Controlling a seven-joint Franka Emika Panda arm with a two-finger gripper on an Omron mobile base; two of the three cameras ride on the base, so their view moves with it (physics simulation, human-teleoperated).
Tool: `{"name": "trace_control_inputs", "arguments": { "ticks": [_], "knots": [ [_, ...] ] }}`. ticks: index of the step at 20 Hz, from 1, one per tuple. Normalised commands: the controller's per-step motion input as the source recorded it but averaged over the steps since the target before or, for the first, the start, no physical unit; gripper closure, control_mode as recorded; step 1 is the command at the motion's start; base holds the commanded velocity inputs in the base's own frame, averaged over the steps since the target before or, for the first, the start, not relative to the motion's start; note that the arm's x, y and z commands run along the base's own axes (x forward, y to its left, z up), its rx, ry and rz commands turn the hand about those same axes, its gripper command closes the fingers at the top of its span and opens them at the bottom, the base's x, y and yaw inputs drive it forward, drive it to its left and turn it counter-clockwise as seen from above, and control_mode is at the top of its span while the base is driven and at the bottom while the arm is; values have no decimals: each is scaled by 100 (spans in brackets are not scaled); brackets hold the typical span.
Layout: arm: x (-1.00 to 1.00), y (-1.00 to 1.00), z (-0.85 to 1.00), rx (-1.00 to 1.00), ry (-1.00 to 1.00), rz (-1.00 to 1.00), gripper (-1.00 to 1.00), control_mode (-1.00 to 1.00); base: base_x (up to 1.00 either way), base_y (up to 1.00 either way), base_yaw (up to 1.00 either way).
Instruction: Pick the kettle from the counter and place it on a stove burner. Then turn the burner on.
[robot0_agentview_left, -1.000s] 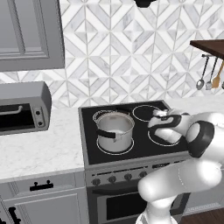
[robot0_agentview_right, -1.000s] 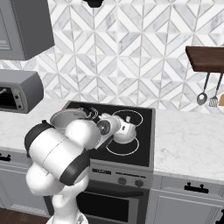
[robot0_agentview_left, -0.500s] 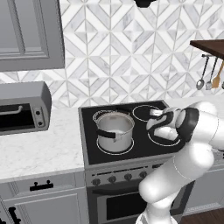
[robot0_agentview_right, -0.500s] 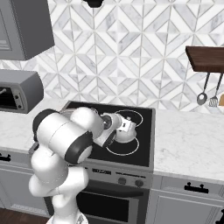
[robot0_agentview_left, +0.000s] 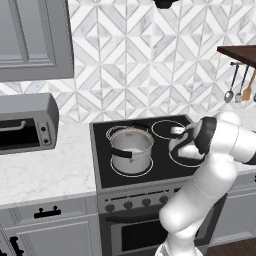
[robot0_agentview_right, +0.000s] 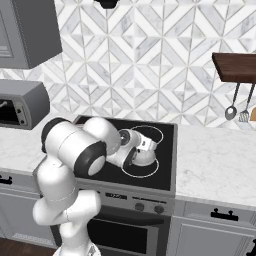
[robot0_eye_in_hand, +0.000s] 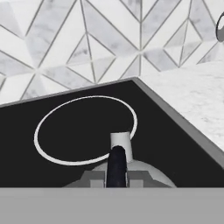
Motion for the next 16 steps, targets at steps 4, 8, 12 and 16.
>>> {"name": "trace_control_inputs", "arguments": {
  "ticks": [4, 8, 12, 16],
  "knots": [
    [2, 0, -43, 0, 0, 0, 100, -100, 0, 0, 0],
    [0, 0, -42, 0, 12, 0, 100, -100, 0, 0, 0],
    [-2, -4, 28, 8, 11, 0, 100, -100, 0, 0, 0],
    [0, 0, 6, 1, 9, 0, 100, -100, 0, 0, 0]
  ]
}}
